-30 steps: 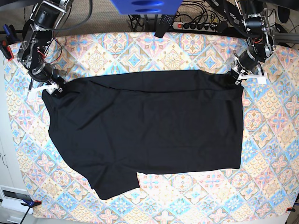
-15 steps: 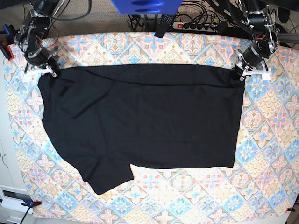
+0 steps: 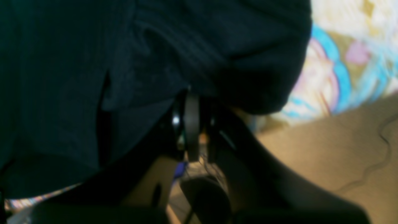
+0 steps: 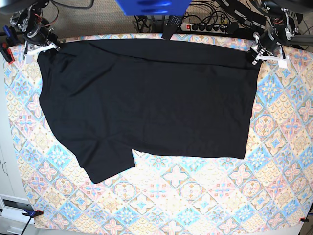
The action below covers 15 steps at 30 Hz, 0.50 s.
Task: Fold the T-shirt properly
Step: 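Grasp the collar edge with both grippers and drag it toward the robot, then release the collar edge and raise both grippers away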
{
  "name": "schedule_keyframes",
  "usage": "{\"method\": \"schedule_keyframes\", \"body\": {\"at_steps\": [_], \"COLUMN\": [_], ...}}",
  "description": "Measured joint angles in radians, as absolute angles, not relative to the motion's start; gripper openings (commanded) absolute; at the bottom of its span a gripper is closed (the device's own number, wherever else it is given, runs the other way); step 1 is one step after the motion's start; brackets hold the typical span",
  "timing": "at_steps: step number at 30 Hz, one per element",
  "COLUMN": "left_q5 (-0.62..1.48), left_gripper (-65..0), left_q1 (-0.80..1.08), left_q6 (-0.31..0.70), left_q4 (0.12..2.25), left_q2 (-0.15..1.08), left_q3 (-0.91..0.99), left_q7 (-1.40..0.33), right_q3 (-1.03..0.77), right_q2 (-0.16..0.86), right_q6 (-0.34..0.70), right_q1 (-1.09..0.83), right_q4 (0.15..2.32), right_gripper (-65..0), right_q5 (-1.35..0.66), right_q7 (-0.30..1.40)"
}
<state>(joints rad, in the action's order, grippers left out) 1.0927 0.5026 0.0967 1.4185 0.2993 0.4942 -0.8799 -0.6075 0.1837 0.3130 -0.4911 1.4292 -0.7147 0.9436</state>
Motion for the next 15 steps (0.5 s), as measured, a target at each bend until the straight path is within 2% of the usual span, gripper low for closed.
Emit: {"method": "schedule_keyframes", "body": {"at_steps": [9, 15], "left_q5": [1.098, 1.101], "left_gripper": [-64.8, -64.4], "left_q1": [0.535, 0.555], "left_q6": [0.099, 0.102], "left_q4": [1.420, 1.420], "left_q2": [0.300, 0.302], "left_q3": [0.494, 0.494], "left_q7": [-0.872, -0.872], "right_q3": [-0.607, -0.607], "right_q2": [0.183, 0.183], "right_q6": [0.313, 0.314], "right_q1": [-0.499, -0.499], "right_q4": [1.434, 1.435], "right_gripper": [-62.3, -51.5], "right_q5": [-0.715, -0.715], "right_q7": [0.947, 0.947]}}
